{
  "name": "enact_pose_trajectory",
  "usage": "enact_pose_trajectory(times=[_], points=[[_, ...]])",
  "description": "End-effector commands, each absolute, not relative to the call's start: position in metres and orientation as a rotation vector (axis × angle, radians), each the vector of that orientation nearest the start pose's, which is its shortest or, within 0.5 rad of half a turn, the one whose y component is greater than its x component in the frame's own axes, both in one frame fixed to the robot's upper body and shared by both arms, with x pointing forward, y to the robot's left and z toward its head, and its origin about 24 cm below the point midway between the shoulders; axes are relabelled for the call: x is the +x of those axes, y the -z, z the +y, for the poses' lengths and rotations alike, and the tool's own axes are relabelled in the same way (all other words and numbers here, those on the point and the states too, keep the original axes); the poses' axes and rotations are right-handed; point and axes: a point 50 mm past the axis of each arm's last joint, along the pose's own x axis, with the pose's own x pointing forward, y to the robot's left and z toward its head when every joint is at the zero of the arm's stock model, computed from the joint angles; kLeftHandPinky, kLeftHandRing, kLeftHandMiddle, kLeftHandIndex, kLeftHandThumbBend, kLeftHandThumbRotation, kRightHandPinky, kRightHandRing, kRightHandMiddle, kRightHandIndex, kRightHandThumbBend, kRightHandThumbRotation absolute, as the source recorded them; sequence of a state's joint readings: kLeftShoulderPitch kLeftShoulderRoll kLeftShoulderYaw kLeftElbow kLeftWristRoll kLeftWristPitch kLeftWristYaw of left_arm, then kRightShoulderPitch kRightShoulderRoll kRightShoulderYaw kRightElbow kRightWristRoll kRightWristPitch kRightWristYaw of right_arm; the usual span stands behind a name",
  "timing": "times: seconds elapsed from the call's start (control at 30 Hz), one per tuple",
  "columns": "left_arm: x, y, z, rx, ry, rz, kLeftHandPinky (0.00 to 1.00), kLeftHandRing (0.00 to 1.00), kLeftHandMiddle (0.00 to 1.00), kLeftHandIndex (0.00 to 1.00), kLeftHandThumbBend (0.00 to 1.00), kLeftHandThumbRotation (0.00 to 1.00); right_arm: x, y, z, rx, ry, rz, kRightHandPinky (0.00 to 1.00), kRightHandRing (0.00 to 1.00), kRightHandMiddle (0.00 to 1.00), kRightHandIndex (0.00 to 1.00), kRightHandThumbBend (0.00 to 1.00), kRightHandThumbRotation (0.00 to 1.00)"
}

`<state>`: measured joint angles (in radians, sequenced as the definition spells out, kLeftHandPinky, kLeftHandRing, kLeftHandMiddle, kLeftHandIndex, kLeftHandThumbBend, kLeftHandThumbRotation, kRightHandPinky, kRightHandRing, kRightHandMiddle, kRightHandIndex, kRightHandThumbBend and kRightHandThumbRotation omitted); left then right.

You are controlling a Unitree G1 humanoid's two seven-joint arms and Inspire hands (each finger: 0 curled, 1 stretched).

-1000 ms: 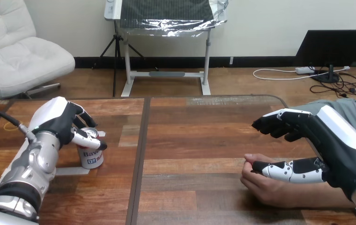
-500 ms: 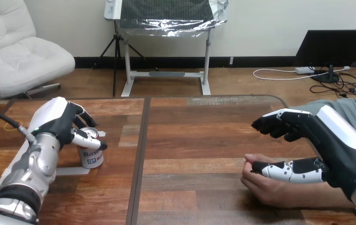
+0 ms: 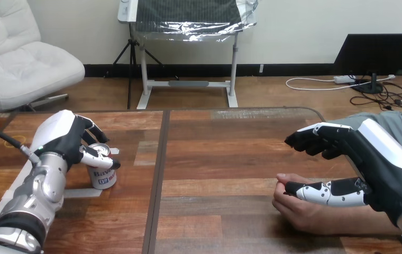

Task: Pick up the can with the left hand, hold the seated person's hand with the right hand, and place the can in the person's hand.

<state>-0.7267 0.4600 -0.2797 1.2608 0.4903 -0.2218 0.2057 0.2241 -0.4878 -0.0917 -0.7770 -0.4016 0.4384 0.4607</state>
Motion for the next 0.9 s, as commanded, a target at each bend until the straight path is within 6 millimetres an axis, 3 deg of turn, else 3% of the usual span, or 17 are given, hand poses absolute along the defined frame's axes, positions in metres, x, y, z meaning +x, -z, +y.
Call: enact_pose_trajectory(times=[0.0,0.87], points=[[0.3598,-0.0477,0.2434,1.085,-0.023,0.156,0.39,0.46,0.52,0.54,0.69,0.0,0.1979,-0.1613,-0.2015,-0.917,-0.202,-0.06,0.76,0.76,0.74,0.72,0.64,0.0],[0.3621,-0.0503,0.2389,1.099,-0.007,0.138,0.4,0.47,0.53,0.54,0.68,0.0,0.1985,-0.1616,-0.2015,-0.912,-0.2,-0.063,0.76,0.76,0.74,0.71,0.65,0.0]])
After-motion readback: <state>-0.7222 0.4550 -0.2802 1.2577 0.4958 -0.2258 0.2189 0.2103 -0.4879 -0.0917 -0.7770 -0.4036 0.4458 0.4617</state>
